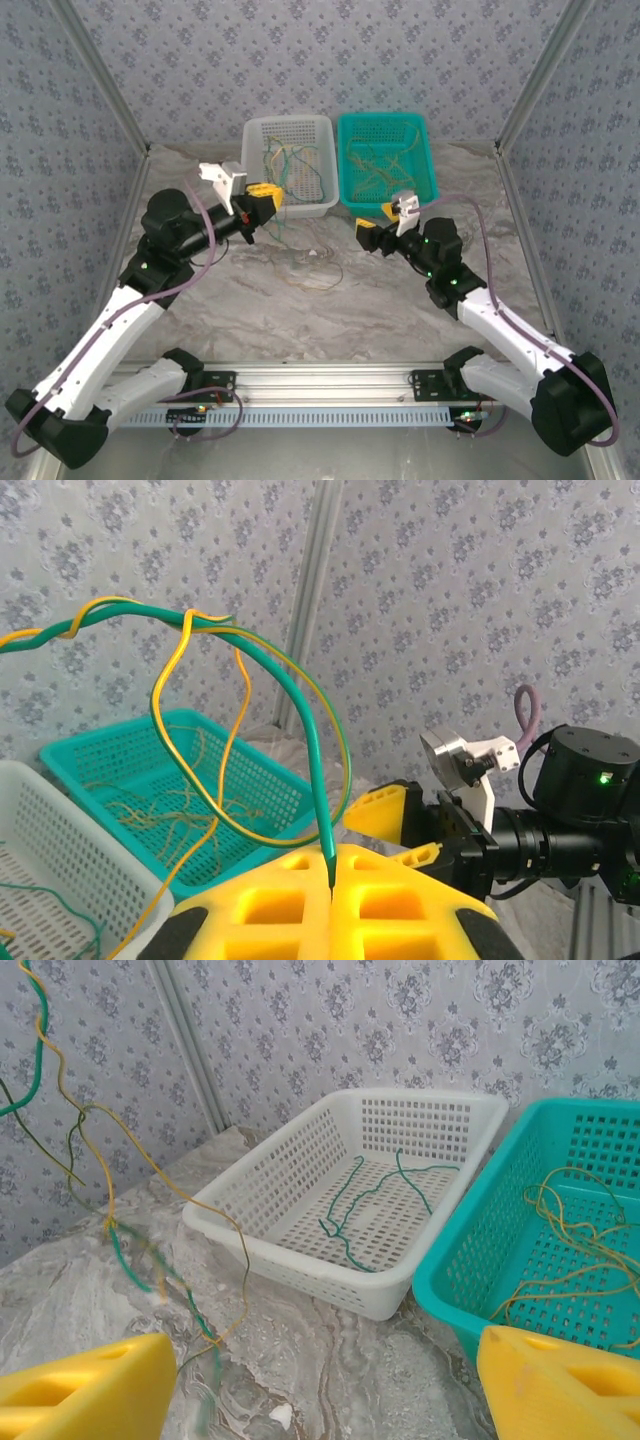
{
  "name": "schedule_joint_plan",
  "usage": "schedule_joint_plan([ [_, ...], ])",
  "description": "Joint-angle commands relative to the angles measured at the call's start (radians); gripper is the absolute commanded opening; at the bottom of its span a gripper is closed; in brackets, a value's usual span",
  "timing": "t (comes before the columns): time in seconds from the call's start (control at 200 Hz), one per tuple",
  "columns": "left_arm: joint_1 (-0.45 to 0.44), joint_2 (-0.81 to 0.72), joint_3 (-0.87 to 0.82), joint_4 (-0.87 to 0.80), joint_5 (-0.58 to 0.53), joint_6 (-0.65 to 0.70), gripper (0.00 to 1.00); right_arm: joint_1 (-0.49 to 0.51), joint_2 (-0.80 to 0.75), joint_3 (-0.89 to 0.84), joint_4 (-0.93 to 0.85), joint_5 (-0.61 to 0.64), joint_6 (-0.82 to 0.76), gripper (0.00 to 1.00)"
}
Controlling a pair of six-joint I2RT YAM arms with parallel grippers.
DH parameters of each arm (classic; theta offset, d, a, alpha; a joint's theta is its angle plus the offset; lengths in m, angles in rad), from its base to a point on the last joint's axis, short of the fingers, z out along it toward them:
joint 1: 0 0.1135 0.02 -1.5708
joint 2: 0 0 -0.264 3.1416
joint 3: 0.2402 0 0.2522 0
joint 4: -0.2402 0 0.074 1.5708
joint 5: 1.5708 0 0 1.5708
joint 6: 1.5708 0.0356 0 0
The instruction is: Untangle the cables
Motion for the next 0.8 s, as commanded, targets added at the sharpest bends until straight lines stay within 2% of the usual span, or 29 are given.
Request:
schedule_joint_plan([
  [0.0, 0.004, 0.020, -0.014, 0.054, 0.041, -0.016, 0.00, -0.010, -0.035, 0.051, -0.010, -0.028, -0.003, 0.82],
  [0.1, 0.004, 0.016, -0.080, 0.078, 0.043, -0.006, 0.00, -0.031, -0.041, 0.072, -0.033, -0.110, 0.011, 0.85],
  [0.295, 0.003, -0.013, -0.201, 0.122, 0.102, 0.050, 0.00, -0.098, 0.007, 0.148, -0.101, -0.410, -0.004, 0.88],
  [0.34, 0.004, -0.023, -0.222, 0.126, 0.122, 0.071, 0.00, -0.099, 0.020, 0.174, -0.129, -0.465, -0.019, 0.93],
  [0.45, 0.003, -0.042, -0.268, 0.114, 0.118, 0.116, 0.00, -0.097, 0.080, 0.254, -0.199, -0.590, -0.041, 0.93],
  [0.55, 0.002, -0.053, -0.299, 0.108, 0.125, 0.152, 0.00, -0.089, 0.134, 0.302, -0.221, -0.636, -0.025, 0.94],
  [0.61, 0.001, -0.051, -0.307, 0.095, 0.121, 0.164, 0.00, -0.084, 0.168, 0.350, -0.242, -0.612, 0.018, 0.94],
  [0.795, -0.017, -0.047, -0.337, 0.103, 0.089, 0.197, 0.00, -0.092, 0.307, 0.539, -0.342, -0.575, 0.251, 0.94],
])
